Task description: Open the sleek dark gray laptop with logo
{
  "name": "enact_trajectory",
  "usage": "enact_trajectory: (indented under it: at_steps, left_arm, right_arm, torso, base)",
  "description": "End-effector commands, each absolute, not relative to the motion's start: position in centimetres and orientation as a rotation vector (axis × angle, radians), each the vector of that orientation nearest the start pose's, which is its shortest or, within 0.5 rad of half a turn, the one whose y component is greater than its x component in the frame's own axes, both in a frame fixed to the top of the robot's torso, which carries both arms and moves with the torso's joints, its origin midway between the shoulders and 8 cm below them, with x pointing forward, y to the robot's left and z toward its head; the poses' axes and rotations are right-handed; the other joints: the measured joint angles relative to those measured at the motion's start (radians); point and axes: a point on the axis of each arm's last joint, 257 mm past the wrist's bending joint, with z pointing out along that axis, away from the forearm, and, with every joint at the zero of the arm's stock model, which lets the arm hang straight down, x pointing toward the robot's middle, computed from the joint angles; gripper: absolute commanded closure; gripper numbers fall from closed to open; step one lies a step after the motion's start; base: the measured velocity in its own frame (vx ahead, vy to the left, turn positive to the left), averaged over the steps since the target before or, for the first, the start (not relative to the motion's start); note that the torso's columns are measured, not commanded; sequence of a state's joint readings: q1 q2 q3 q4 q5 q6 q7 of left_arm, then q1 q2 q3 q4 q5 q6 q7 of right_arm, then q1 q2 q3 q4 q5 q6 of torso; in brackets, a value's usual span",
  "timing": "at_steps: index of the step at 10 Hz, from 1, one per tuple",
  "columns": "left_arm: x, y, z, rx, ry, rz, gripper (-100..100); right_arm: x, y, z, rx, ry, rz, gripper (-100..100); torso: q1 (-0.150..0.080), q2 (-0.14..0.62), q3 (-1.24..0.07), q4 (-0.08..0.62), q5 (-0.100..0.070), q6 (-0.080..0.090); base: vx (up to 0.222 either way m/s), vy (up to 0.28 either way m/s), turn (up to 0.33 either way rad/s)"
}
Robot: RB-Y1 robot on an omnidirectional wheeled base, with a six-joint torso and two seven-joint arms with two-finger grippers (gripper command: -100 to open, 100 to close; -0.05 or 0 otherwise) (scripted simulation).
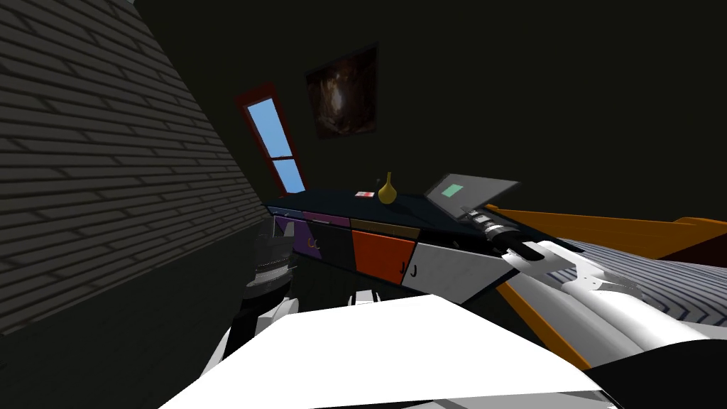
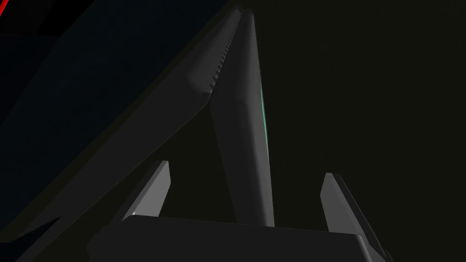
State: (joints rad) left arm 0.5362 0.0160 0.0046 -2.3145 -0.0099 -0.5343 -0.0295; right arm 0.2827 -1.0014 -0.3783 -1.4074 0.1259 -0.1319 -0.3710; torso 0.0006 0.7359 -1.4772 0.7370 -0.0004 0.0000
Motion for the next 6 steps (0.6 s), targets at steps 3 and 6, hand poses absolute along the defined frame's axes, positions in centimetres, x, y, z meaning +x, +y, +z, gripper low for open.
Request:
enact_trajectory:
  at_steps: [3,6]
  left_arm:
    - [32.9,27.9,3.5,-0.598,0.613,-1.261,0]
    - [32.9,27.9,3.5,-0.598,0.613,-1.261,0]
  right_arm:
    - [43.6,-67.0,-4.2,0.804,1.329,0.374,-100]
    - [43.9,-66.8,-2.5,0.797,1.333,0.377,-100]
  torso:
    - [0.000,0.003,0.002,0.001,0.000,0.000]
    - [0.000,0.003,0.002,0.002,0.002,0.000]
  base:
    - [0.008,0.014,-0.014]
    - [0.005,0.011,-0.017]
